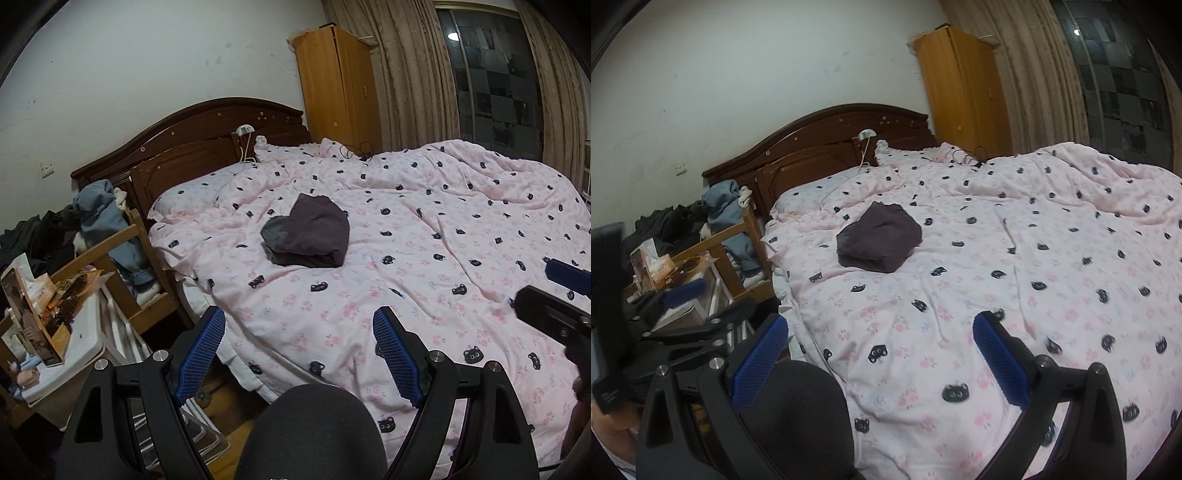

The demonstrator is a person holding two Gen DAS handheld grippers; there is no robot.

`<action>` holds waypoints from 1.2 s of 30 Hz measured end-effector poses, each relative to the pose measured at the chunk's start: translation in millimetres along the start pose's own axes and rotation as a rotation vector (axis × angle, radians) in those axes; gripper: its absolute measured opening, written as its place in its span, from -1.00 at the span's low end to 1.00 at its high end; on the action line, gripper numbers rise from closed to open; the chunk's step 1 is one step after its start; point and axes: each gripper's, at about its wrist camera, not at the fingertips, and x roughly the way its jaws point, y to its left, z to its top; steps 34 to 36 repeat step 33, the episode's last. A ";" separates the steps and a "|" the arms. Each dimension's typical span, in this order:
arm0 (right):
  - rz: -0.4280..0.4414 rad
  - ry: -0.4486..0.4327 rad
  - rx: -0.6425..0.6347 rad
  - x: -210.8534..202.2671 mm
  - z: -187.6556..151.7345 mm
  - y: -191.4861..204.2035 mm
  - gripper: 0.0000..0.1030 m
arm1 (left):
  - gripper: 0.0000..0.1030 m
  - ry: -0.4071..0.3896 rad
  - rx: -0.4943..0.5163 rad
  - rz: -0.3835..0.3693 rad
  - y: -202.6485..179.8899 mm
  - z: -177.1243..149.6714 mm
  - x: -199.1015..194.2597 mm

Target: Fold clothes

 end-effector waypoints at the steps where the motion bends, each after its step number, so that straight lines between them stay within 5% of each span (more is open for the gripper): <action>1: 0.003 0.005 -0.003 4.2 1.8 1.5 0.98 | 0.53 -0.001 -0.003 0.002 1.8 0.8 0.1; 36: 0.028 0.037 -0.014 29.3 6.3 10.5 0.98 | 0.53 -0.021 -0.052 -0.023 14.8 7.4 4.9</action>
